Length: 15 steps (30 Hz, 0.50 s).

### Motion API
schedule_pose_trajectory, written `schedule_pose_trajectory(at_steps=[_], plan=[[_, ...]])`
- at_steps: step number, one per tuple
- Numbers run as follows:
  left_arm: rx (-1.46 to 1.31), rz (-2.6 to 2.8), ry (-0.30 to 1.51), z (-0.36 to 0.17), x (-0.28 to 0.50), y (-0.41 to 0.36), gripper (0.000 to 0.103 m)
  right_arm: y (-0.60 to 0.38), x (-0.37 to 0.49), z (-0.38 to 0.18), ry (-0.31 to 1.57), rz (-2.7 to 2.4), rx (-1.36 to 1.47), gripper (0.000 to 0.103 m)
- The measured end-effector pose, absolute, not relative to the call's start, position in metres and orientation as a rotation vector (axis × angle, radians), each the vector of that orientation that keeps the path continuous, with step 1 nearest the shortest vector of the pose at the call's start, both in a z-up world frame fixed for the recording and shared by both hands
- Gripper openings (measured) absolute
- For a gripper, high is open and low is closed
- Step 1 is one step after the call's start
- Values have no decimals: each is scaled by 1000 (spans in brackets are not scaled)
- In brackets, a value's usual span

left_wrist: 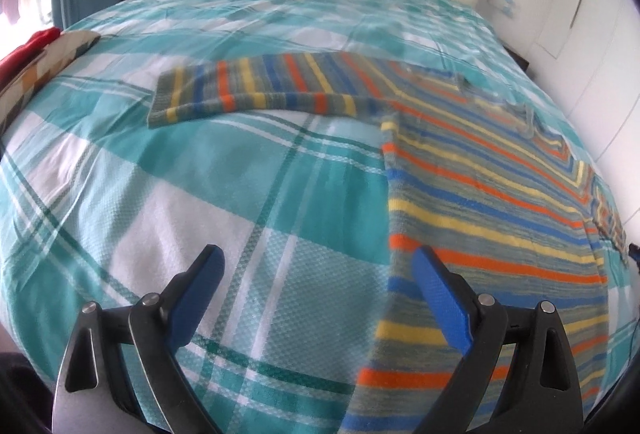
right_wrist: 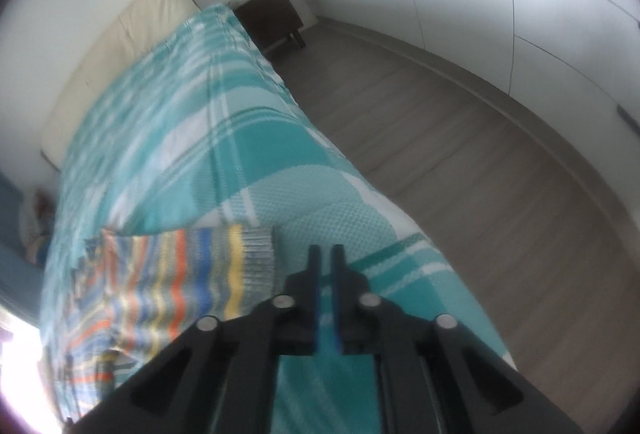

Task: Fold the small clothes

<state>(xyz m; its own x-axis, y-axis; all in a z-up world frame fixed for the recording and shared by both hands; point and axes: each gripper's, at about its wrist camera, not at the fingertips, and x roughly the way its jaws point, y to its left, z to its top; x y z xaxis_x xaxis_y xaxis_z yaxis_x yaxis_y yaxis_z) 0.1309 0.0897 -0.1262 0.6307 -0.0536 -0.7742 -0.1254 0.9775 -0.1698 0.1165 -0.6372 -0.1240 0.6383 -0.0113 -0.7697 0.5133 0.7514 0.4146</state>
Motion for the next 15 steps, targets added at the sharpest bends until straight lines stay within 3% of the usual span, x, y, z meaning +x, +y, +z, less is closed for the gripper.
schedule_pose_trajectory(at_steps=[2,3,8,15], plan=[[-213,42,889,-127,131,89,96,-629,106,-117,829,-292,654,41],[-210,44,889,-126,131,89,96,-624,103,-114,829,-277,642,44],[-182,43,868,-122,128,84,96,-605,89,-115,823,-242,646,50],[-133,57,859,-120,128,80,96,-599,83,-122,819,-234,706,50]])
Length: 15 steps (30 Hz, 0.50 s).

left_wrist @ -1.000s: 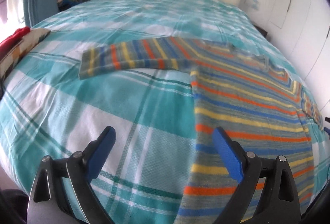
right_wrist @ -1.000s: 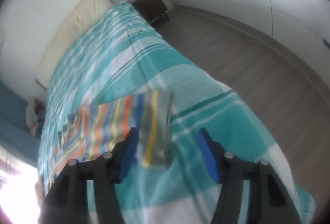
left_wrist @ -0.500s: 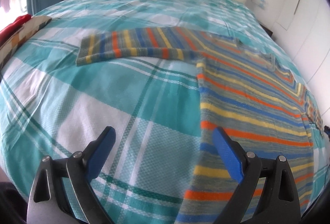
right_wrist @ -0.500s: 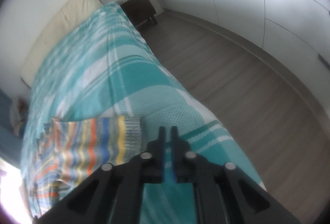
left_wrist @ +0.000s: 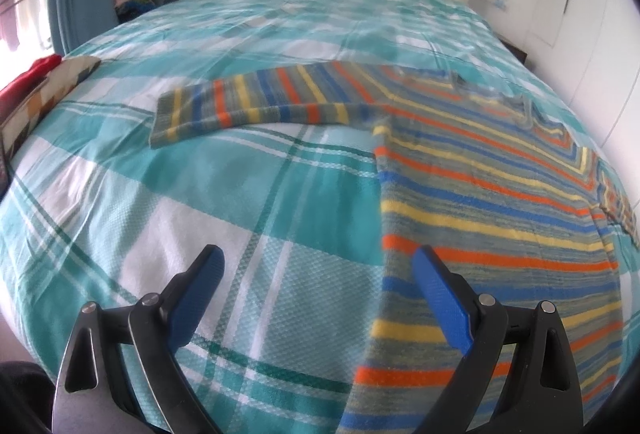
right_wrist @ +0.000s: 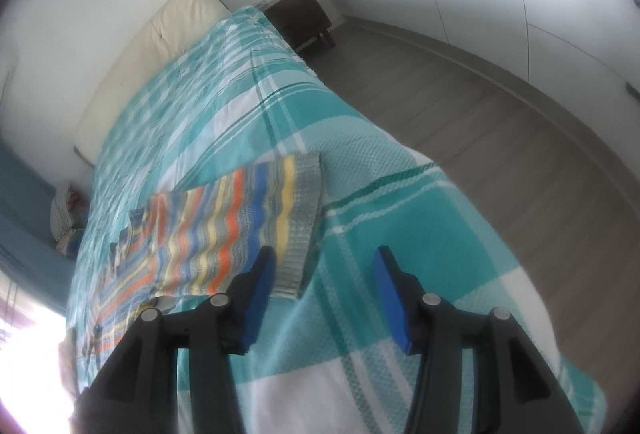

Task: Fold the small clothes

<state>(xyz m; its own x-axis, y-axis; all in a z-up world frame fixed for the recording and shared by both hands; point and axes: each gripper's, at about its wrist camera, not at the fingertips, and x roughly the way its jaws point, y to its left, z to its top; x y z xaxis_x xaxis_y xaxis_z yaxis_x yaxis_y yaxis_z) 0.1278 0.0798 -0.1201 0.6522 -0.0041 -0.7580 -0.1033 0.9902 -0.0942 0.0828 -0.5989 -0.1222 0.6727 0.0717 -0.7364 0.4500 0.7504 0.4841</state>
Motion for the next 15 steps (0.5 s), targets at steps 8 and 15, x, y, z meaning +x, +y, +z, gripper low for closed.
schedule_pose_trajectory(at_steps=[8,15], plan=[[-167,75,871,-123,129,88,96,-592,88,-109,805,-202,697,50],[-192,78,867,-122,128,92,96,-613,86,-102,748,-218,780,50]])
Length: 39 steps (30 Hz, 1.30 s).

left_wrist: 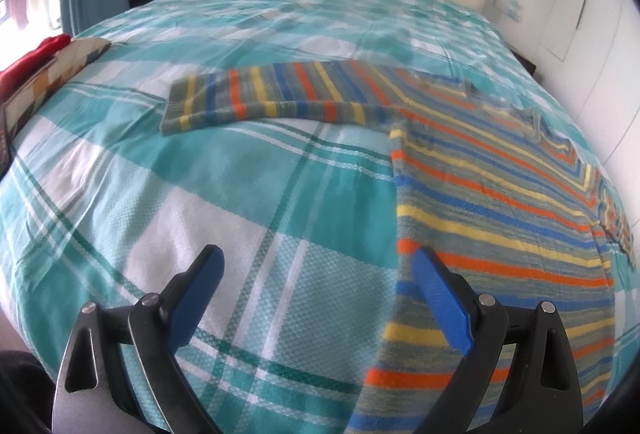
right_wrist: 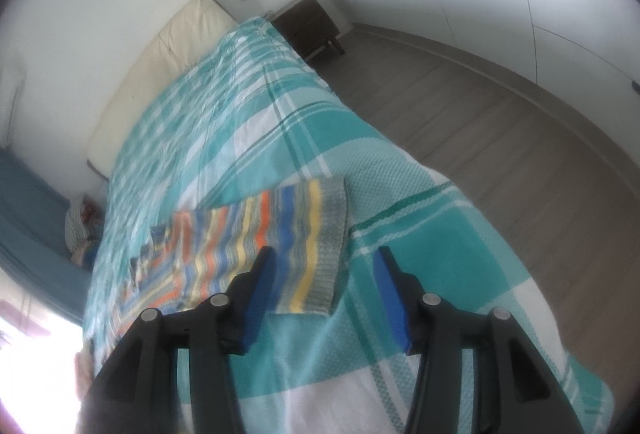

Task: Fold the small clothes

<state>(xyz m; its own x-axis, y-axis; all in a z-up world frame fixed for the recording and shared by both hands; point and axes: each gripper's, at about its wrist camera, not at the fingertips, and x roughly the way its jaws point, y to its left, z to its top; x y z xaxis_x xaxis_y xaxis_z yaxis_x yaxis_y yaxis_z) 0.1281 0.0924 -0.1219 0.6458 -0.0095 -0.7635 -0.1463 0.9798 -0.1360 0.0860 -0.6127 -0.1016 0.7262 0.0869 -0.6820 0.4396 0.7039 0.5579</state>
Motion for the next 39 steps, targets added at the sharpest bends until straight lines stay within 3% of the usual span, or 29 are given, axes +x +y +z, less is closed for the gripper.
schedule_pose_trajectory(at_steps=[5,14,16,18,25,30,39], plan=[[-173,89,881,-127,131,89,96,-632,96,-111,721,-185,899,50],[-156,104,901,-133,132,88,96,-621,146,-148,863,-139,886,50],[-160,108,910,-135,133,89,96,-620,151,-152,877,-155,863,40],[-160,117,921,-137,134,89,96,-616,154,-147,894,-159,801,4],[-173,107,926,-134,136,89,96,-558,162,-58,808,-212,473,3],[-166,84,905,-126,136,85,96,-471,209,-1,778,51,486,3],[-190,112,896,-122,134,98,96,-264,306,-3,831,373,410,3]])
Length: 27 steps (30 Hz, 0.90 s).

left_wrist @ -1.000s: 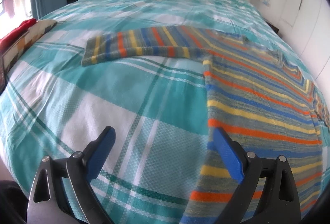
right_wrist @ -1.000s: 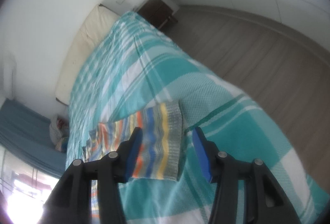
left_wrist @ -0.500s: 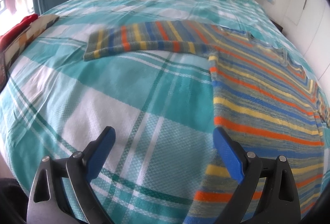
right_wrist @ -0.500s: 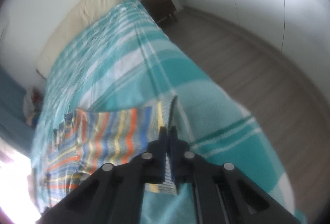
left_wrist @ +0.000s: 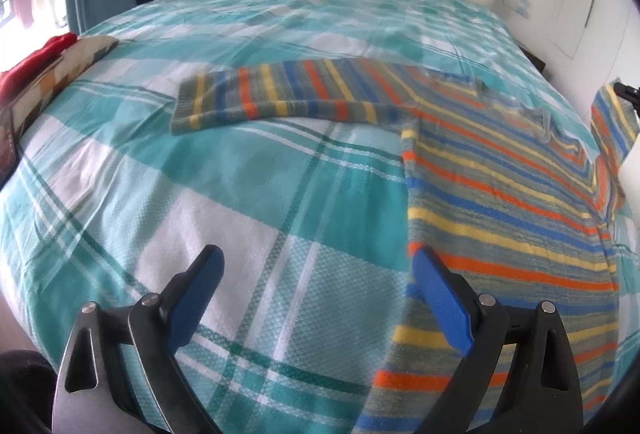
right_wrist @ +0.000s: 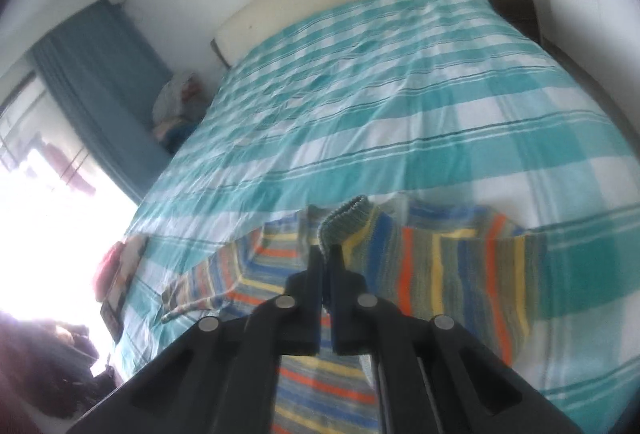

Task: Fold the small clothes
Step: 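Fold the held sleeve across the sweater body and open the right gripper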

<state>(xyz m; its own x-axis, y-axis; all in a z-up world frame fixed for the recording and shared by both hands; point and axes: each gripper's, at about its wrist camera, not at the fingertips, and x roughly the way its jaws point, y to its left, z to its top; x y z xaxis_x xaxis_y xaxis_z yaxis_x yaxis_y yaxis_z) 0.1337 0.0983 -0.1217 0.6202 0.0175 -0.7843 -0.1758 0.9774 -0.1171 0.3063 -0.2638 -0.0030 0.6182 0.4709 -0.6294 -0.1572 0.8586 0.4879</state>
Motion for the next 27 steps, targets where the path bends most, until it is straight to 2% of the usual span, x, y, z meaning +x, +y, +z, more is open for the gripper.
schedule_pose_trajectory(at_steps=[2,4,5,6,9,12,18,23,27], plan=[[-213,113,909,-124,135,102,96,-236,318,-20,856,467,447,6],[-226,113,920,-125,136,105,96,-222,329,-40,937,513,510,30],[-230,114,923,-126,136,106,96,-223,329,-46,939,516,559,51],[-230,114,923,-125,135,106,96,-230,325,-48,918,523,602,56],[-233,104,920,-122,133,106,96,-253,313,-48,895,503,634,56],[-234,84,926,-121,133,102,96,-276,302,-58,951,452,583,56],[-160,77,931,-124,132,88,96,-347,267,-132,1173,172,514,56],[-101,87,928,-127,131,81,96,-395,214,-123,1030,21,472,56],[-109,53,938,-131,134,73,96,-382,164,-100,945,81,389,56]])
